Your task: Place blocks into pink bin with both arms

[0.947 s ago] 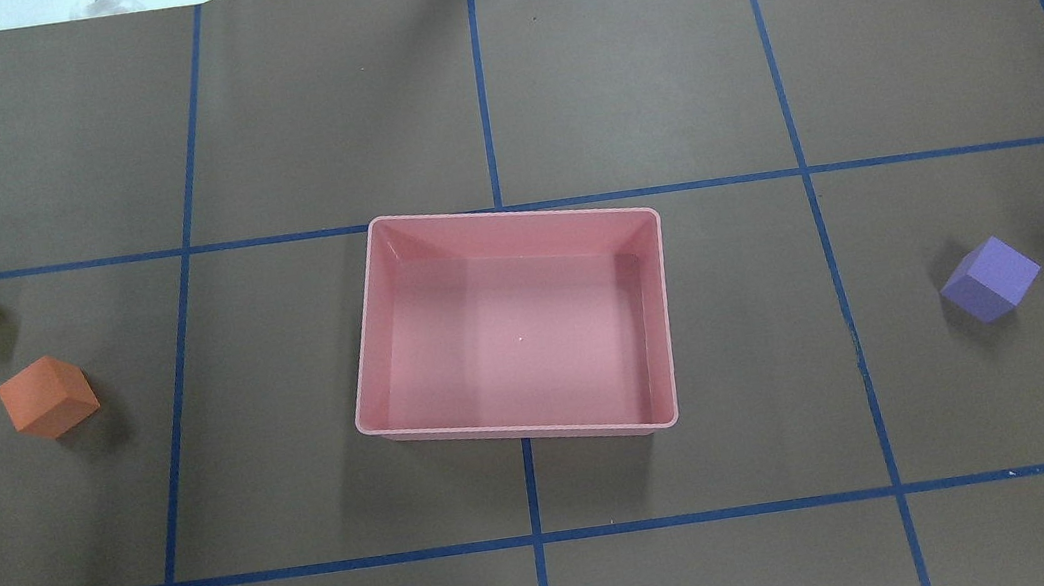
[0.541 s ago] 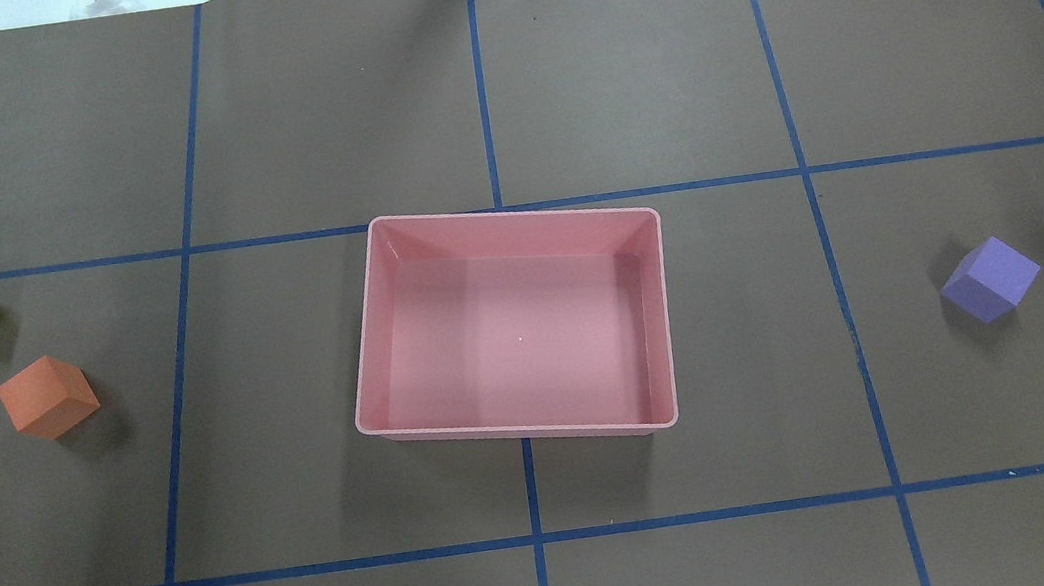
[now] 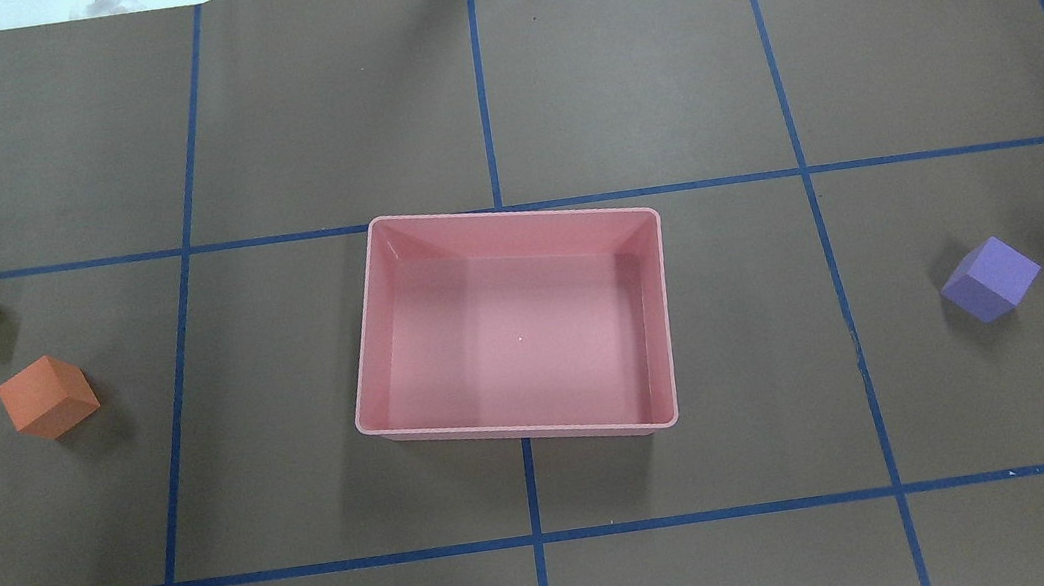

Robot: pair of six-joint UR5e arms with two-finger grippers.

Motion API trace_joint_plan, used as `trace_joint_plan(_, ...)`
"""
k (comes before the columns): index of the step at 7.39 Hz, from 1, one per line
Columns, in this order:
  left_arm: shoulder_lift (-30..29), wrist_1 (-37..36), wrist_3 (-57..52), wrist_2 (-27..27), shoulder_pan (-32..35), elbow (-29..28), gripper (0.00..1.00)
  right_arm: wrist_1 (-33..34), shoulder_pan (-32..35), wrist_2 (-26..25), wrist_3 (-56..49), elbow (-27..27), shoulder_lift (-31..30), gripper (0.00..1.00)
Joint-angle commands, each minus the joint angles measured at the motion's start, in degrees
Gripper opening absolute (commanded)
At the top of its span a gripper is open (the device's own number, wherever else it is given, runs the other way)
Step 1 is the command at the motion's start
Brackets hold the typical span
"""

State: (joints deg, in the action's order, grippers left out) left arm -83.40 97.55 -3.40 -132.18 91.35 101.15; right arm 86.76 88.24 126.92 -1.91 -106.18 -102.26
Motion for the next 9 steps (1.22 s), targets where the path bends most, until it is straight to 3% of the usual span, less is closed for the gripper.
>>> trace_joint_plan(1, -0.10, 8.57, 0.15, -0.01, -0.03, -0.25, 1.00, -10.59, 0.00, -0.01, 0.06, 1.14, -0.66, 1.00)
trace_joint_plan(2, -0.71, 14.80, 0.58, 0.25, -0.03, -1.12, 1.00, -14.04, 0.00, 0.08, 0.67, 1.76, -0.57, 1.00)
trace_joint_plan(5, -3.87, 16.18, 1.20, -2.21, -1.43, -3.23, 1.00, -16.08, 0.09, 2.18, 0.50, 2.63, -0.92, 1.00)
trace_joint_plan(6, -3.88, 18.79, 0.85, -3.86, -3.26, -3.32, 1.00, -18.62, 0.00, 5.15, 0.85, 4.03, -0.84, 1.00)
trace_joint_plan(8, -5.27, 21.98, 1.81, -3.79, -10.45, -9.01, 1.00, -19.35, 0.00, 6.23, 1.03, 4.49, -0.75, 1.00)
trace_joint_plan(9, -7.03, 22.42, 4.86, -3.88, -10.92, -12.17, 1.00, -19.35, 0.00, 6.32, 1.03, 4.49, -0.92, 1.00)
